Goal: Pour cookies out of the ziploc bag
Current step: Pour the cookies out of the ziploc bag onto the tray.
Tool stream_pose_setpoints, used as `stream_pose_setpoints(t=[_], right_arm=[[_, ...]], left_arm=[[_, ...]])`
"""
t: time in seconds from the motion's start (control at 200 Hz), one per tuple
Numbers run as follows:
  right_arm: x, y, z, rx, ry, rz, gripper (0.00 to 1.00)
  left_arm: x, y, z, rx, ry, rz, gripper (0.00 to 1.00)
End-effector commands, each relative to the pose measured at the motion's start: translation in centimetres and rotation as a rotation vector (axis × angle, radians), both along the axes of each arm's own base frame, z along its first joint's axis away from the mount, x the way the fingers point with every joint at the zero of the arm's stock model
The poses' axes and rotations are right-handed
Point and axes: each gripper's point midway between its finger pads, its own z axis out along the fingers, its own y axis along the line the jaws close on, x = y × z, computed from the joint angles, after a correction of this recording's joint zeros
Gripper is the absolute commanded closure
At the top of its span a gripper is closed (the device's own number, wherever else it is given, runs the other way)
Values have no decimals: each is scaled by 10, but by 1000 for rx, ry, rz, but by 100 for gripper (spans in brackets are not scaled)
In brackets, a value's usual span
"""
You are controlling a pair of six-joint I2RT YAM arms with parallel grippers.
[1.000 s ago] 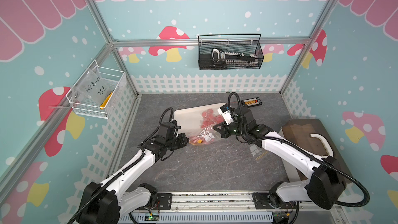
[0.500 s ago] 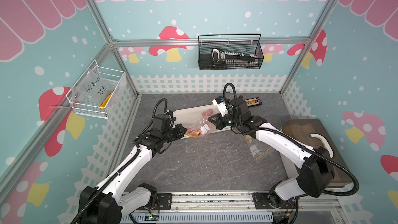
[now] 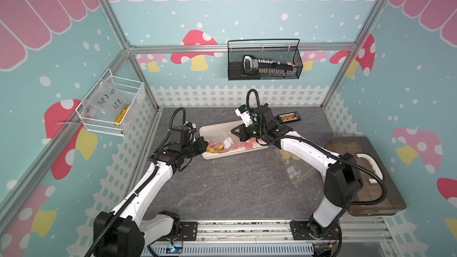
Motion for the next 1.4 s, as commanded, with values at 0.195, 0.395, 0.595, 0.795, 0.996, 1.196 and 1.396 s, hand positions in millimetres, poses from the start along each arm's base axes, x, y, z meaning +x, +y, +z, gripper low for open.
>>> stream_pose_setpoints(t=[0.195, 0.395, 0.595, 0.795, 0.996, 1.196, 1.396], right_arm=[[20, 19, -7, 30, -13, 33, 100], [28, 27, -13, 46, -5, 37, 100], [40, 37, -45, 46, 48, 34, 100], [46, 42, -63, 41, 77, 29, 100], [47, 38, -66, 35, 81, 14, 100], [52, 33, -72, 34, 98, -10, 100], [58, 25, -76, 30, 102, -34, 100]], left_arm=[[27, 14, 23, 31, -82, 33, 100], [41, 20, 28, 49, -95, 38, 100], [56, 24, 23, 54, -77, 45, 100], [67, 25, 31, 61, -95, 51, 100], [77, 22, 43, 58, -109, 45, 100], [86, 21, 39, 63, -101, 40, 100], [95, 14, 36, 21, -98, 35, 100]])
